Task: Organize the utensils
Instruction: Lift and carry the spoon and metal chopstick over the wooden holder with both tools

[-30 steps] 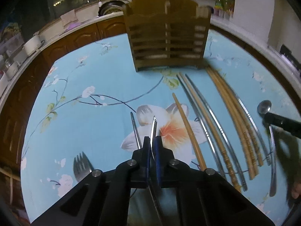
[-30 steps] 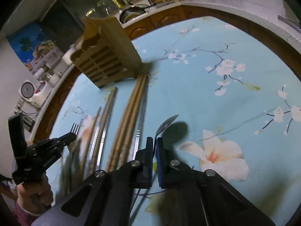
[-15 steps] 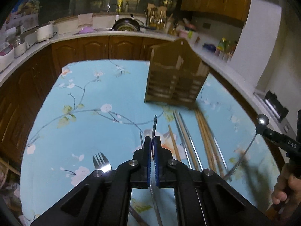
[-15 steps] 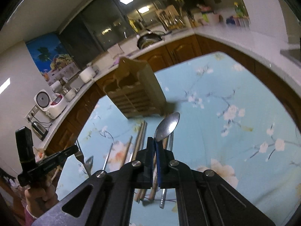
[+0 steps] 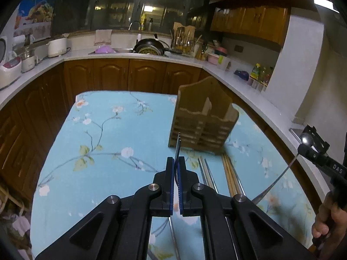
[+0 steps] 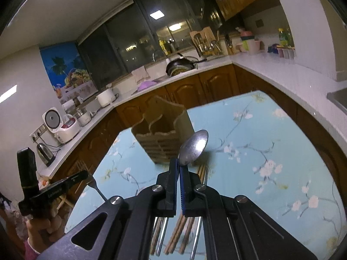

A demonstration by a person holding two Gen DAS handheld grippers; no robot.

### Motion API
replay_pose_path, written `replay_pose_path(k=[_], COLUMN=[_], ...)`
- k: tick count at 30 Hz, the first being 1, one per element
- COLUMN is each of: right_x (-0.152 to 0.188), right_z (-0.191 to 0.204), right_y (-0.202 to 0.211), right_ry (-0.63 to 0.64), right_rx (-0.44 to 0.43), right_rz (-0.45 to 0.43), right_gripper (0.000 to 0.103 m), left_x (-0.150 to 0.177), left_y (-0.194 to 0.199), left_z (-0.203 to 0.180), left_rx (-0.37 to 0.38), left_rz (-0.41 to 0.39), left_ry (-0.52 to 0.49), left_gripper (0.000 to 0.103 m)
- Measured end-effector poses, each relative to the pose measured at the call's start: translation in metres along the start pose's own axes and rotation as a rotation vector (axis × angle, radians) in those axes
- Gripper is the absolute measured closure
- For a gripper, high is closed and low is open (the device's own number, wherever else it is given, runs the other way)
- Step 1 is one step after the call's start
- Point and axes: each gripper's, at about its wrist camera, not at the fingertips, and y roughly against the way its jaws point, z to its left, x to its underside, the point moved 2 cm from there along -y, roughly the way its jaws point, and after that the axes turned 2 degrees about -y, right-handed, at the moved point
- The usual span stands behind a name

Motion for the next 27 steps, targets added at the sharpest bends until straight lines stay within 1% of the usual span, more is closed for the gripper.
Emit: replay_pose_path(k=[7, 12, 16, 17, 22, 24, 27], right_x=[-0.033, -0.061, -0.089, -0.095, -0.121, -0.125, -0.123], right_z=[0.006, 0.011, 0.016, 0.017, 0.026, 0.028, 0.03], right_y=[-0.014, -0.023, -0.036, -0.04, -0.066, -0.079, -0.105], right_ry=[0.027, 0.055, 0.073, 0.079, 0.13, 0.16, 0.191], right_rx=[0.001, 0.01, 0.016, 0.019, 0.036, 0.048, 0.06], right_rz=[-0.057, -0.116, -0.157, -0.167, -0.202, -0.204, -0.18], right_gripper=[0.101, 0.101, 0.101, 0.101, 0.101, 0.101, 0.101], left_x=[-0.033, -0.064, -0.09, -0.1, -0.126, -0.131, -0.127], left_y=[-0.01, -0.02, -0.036, -0.042, -0.078, -0.098, -0.13], left_z=[-0.003, -0.008, -0.014, -0.016, -0.02, -0.021, -0.024], left_rx=[-0.021, -0.059, -0.073, -0.081, -0.099, -0.112, -0.131], left_rz=[-0.056, -0.123, -0.168, -0.182, -0.233, -0.249, -0.252], left_ry=[-0.025, -0.07, -0.086, -0.093, -0.112, -0.112, -0.117], left_gripper=[0.102, 0.102, 0.102, 0.102, 0.102, 0.102, 0.102])
